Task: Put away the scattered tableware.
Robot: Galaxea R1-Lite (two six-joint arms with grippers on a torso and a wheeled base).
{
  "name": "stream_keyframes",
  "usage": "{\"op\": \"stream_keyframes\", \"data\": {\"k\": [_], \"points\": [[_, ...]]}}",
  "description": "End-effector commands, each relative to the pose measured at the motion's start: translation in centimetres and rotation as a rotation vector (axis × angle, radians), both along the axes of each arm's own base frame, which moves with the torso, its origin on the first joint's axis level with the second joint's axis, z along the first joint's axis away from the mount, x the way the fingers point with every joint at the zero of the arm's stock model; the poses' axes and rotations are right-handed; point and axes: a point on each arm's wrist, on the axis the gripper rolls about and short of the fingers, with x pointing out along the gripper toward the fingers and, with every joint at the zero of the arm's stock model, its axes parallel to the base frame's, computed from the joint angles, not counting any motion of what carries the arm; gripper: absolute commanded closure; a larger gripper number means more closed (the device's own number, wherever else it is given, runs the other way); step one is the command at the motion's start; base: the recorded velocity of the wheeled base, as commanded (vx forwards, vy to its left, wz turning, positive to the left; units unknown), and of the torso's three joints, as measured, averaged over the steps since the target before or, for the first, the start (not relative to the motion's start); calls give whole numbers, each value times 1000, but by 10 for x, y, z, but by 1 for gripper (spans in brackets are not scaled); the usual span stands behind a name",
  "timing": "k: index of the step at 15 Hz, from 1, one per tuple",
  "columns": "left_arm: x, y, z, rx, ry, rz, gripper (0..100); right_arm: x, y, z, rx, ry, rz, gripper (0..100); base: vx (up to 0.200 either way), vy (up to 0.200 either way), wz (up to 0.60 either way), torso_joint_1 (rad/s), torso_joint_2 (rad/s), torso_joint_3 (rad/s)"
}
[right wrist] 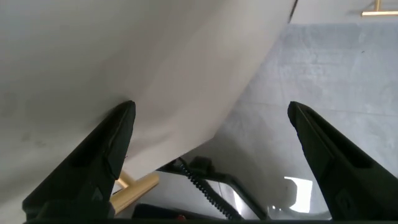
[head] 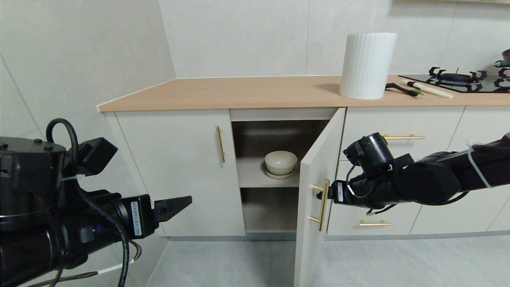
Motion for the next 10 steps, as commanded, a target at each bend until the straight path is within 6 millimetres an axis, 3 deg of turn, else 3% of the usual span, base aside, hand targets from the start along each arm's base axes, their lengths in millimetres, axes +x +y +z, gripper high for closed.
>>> {"op": "stream_keyframes", "data": {"k": [1,3,9,10], "points": [[0,0,-1,4,5,-1,0,3,1,-2,2,-4,0,0,0,0,0,0,0,0],[0,0,-1,3,4,1,0,6,3,-6,11,-20,0,0,0,0,0,0,0,0],[0,0,0,2,2,3,0,11,7,-15,8,-16,3,0,200,0,0,2,2,2],[1,0,-1,3,4,4,0,12,9,-14,11,-20,4,0,0,0,0,0,0,0]]}}
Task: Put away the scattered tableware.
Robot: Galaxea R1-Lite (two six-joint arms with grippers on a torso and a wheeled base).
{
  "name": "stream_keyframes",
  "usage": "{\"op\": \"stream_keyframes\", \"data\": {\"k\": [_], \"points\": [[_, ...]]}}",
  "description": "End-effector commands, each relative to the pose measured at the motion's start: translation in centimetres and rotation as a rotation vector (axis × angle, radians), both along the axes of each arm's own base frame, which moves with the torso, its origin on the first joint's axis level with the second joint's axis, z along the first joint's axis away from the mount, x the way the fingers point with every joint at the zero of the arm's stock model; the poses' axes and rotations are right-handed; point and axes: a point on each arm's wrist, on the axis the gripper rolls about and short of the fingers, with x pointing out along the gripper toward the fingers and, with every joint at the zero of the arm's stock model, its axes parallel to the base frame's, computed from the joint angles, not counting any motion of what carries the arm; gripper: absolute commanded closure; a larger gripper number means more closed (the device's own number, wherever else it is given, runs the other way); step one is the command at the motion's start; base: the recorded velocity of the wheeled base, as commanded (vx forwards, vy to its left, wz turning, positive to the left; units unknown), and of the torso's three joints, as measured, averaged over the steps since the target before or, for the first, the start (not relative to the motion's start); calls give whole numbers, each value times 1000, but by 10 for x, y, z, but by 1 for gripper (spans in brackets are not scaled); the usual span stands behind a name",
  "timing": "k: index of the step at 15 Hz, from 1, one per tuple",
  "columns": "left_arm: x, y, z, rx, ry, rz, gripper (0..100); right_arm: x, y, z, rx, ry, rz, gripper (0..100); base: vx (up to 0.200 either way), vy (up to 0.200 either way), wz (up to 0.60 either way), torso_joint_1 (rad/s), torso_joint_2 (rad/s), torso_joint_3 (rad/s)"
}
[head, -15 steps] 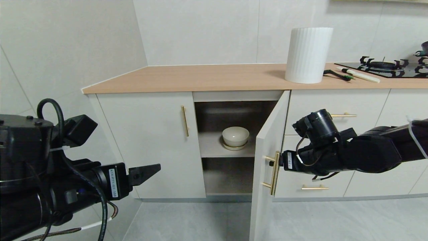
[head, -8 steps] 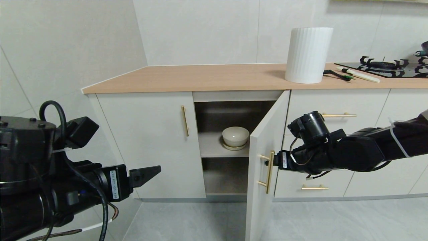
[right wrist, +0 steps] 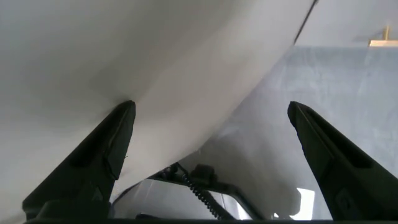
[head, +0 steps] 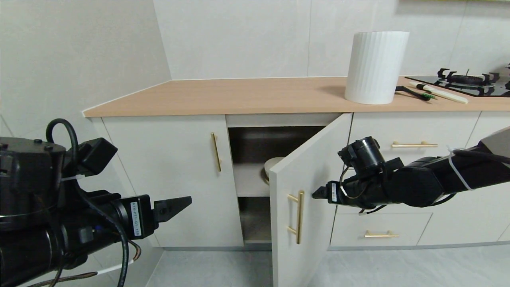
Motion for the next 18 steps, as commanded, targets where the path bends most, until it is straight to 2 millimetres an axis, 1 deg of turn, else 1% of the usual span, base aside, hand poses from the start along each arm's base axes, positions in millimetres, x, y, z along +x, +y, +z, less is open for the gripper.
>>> {"op": "stream_keyframes", "data": {"k": [1,2,3,4,5,6,7,8,10,11,12,13,14,15,16,18], "points": [[1,0,-1,0,2,4,0,3,8,-2,18,-24,9,0,0,0,0,0,0,0],[1,0,0,-1,0,4,0,4,11,-4,26,-34,11,0,0,0,0,0,0,0],[1,0,0,-2,-3,4,0,8,25,-11,96,-68,-3,0,0,0,0,0,0,0],[1,0,0,-2,-3,4,0,11,30,-14,137,-82,-20,0,0,0,0,0,0,0],[1,0,0,-1,0,4,0,17,38,-17,199,-117,-40,0,0,0,0,0,0,0],[1,0,0,-1,-1,4,0,28,47,-23,267,-160,-70,0,0,0,0,0,0,0],[1,0,0,-1,-1,6,0,30,48,-25,273,-164,-76,0,0,0,0,0,0,0],[1,0,0,-1,-1,6,0,40,55,-33,298,-166,-113,0,0,0,0,0,0,0],[1,1,0,-1,-1,7,0,57,63,-37,341,-192,-215,0,0,0,0,0,0,0],[2,0,0,-1,0,7,0,63,64,-39,354,-205,-250,0,0,0,0,0,0,0],[2,0,0,-1,0,7,0,63,64,-39,354,-205,-250,0,0,0,0,0,0,0],[2,0,-1,-1,2,6,0,79,63,-45,378,-224,-319,0,0,0,0,0,0,0],[2,0,-1,1,5,6,0,86,60,-49,376,-231,-340,0,0,0,0,0,0,0],[2,0,-2,2,6,7,0,87,59,-49,376,-233,-344,0,0,0,0,0,0,0],[2,0,-2,1,6,6,0,96,55,-53,372,-253,-382,0,0,0,0,0,0,0],[2,0,-2,2,7,6,0,103,55,-57,362,-272,-412,0,0,0,0,0,0,0]]}}
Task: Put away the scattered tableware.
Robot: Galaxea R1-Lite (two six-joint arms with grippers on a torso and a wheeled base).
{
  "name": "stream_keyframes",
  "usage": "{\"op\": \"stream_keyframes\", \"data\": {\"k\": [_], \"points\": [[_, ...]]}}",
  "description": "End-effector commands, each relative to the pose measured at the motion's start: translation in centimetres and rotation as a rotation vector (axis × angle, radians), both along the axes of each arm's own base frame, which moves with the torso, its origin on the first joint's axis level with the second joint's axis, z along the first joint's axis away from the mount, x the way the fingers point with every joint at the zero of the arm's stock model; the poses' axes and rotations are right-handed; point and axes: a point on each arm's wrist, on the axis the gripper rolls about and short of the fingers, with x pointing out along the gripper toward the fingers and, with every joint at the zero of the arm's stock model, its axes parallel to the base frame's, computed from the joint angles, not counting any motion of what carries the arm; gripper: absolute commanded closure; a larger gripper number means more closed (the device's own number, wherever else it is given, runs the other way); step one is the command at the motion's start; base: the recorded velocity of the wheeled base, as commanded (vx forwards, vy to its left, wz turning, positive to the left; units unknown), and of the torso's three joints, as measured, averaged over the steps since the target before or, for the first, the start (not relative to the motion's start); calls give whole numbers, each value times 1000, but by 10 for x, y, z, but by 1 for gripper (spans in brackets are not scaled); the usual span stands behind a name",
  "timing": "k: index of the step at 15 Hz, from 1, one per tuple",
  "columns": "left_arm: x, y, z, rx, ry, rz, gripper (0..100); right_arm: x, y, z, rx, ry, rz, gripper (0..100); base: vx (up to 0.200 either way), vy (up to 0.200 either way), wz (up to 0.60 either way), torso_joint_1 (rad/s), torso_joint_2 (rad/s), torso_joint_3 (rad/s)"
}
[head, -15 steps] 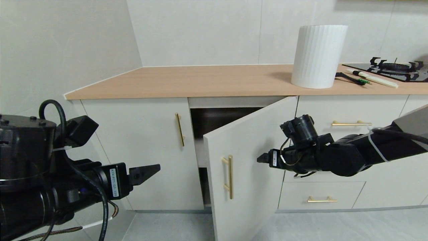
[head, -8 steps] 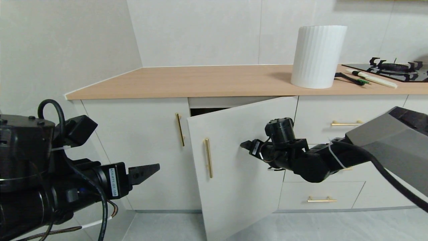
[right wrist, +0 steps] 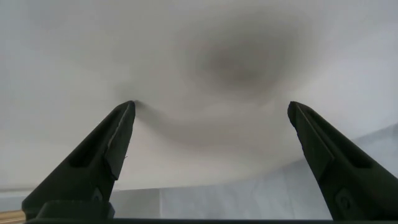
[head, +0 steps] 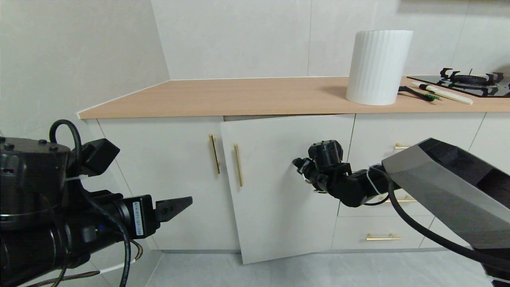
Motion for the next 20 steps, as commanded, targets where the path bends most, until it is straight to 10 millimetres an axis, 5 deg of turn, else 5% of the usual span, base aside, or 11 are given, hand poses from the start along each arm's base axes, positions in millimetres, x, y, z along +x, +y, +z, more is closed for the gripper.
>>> {"op": "stream_keyframes", "data": {"k": [1,13,15,17,20], "points": [[1,0,-1,1,2,2,0,12,-1,-19,-19,8,-40,0,0,0,0,0,0,0],[1,-1,-1,2,4,2,0,24,-5,-15,-38,-9,-113,0,0,0,0,0,0,0],[0,0,0,0,-2,3,0,6,-9,11,-31,-16,-95,0,0,0,0,0,0,0],[-12,7,9,-15,-53,21,0,-50,-17,68,-26,-43,-18,0,0,0,0,0,0,0],[-44,34,19,-32,-166,89,0,-133,-63,135,-100,-136,85,0,0,0,0,0,0,0]]}}
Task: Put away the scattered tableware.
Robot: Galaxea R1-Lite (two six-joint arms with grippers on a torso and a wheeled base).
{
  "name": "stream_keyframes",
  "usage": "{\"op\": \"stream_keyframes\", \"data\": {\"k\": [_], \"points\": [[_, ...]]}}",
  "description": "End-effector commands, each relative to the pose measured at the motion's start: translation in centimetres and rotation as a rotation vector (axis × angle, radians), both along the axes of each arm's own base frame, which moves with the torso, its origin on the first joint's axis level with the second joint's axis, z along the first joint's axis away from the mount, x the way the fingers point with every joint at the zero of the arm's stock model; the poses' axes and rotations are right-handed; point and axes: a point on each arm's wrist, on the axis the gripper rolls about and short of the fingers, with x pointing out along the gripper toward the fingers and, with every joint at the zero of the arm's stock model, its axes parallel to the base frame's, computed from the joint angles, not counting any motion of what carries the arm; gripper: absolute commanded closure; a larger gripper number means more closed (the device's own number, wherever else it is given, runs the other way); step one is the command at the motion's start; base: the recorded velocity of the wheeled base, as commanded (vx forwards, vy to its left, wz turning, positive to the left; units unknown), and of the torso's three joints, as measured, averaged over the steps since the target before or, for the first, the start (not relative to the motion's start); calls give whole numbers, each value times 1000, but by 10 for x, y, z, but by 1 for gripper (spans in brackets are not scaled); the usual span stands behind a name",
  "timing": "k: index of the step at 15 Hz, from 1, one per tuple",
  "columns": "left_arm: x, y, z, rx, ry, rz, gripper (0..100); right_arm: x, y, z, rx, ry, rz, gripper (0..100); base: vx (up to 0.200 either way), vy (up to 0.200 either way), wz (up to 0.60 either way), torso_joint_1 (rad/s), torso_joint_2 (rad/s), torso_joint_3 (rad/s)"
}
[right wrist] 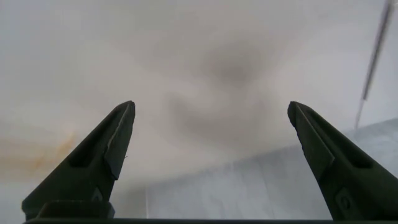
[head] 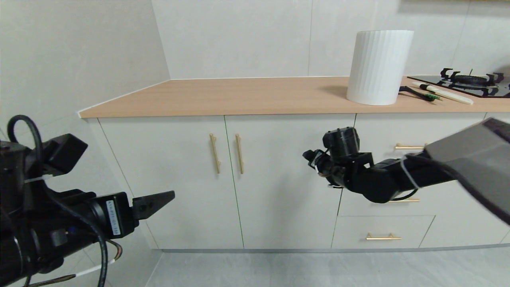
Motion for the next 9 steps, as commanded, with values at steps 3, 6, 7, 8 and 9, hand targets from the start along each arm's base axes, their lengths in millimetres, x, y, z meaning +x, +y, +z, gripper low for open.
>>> {"op": "stream_keyframes", "data": {"k": [3,6,7,8,9], "points": [[-88,49,-6,21,-239,61,0,-168,-91,101,-93,-196,106,0,0,0,0,0,0,0],[-157,75,-30,102,-464,156,0,-272,-159,102,-222,-391,82,0,0,0,0,0,0,0],[-176,79,-37,112,-502,190,0,-306,-177,98,-267,-481,79,0,0,0,0,0,0,0],[-190,80,-44,118,-527,222,0,-331,-191,90,-317,-545,53,0,0,0,0,0,0,0],[-199,81,-50,119,-550,247,0,-350,-202,83,-376,-580,-17,0,0,0,0,0,0,0]]}}
